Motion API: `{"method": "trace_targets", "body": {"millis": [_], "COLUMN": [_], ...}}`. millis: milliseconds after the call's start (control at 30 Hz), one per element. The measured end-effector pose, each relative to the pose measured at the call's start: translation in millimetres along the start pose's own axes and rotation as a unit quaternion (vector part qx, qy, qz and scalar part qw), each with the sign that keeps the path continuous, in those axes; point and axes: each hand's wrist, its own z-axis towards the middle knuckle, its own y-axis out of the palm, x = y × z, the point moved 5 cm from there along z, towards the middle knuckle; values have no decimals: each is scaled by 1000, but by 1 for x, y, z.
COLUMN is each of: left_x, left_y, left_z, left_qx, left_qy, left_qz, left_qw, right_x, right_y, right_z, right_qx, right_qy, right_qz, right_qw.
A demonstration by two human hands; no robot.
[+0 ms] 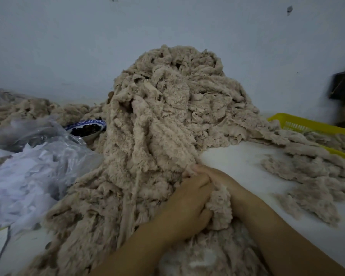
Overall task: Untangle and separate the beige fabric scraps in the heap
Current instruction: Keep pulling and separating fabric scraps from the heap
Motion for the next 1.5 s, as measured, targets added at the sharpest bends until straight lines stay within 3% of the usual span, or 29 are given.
{"method": "trace_targets", "body": {"millis": [133,167,233,300,367,433,500,600,767,867,967,1067,1200,1333,1433,1500], "left_x": [-3,-5,-17,-40,-62,-77,-87,-98,-103,-103,-103,-94,-84,-73,-67,-67], "left_y": [12,8,-8,-26,-25,-22,-27,-27,-31,-32,-31,-36,-33,-23,-18,-18], "left_z": [-4,-4,-3,-10,-15,-20,-23,-29,-32,-30,-28,-22,-18,-17,-15,-13], "left_qx": [-31,-10,102,226,246,247,288,327,388,399,375,346,309,268,269,279], "left_qy": [-7,-15,-83,-232,-350,-390,-415,-457,-427,-392,-369,-324,-319,-359,-368,-365], "left_qz": [-1,-22,-92,-193,-351,-491,-546,-606,-618,-687,-744,-772,-711,-642,-606,-606], "left_qw": [999,1000,987,926,833,739,668,563,535,464,412,423,546,622,652,649], "right_x": [-8,-8,-17,-32,-34,-21,-12,-12,-8,-14,-10,-6,-12,-19,-29,-28], "right_y": [-13,-20,-28,-16,17,48,63,53,24,4,0,-2,-17,-21,-3,20], "right_z": [3,4,-1,-13,-20,-20,-19,-15,-7,-3,0,0,-1,-8,-17,-19], "right_qx": [89,125,219,247,148,56,-8,-10,40,105,121,129,190,237,197,131], "right_qy": [-61,-93,-129,-189,-240,-264,-281,-254,-222,-212,-208,-216,-214,-225,-295,-316], "right_qz": [27,13,-132,-285,-363,-467,-535,-542,-555,-492,-472,-470,-450,-448,-419,-437], "right_qw": [994,988,958,907,888,842,797,801,801,838,848,846,846,832,836,832]}}
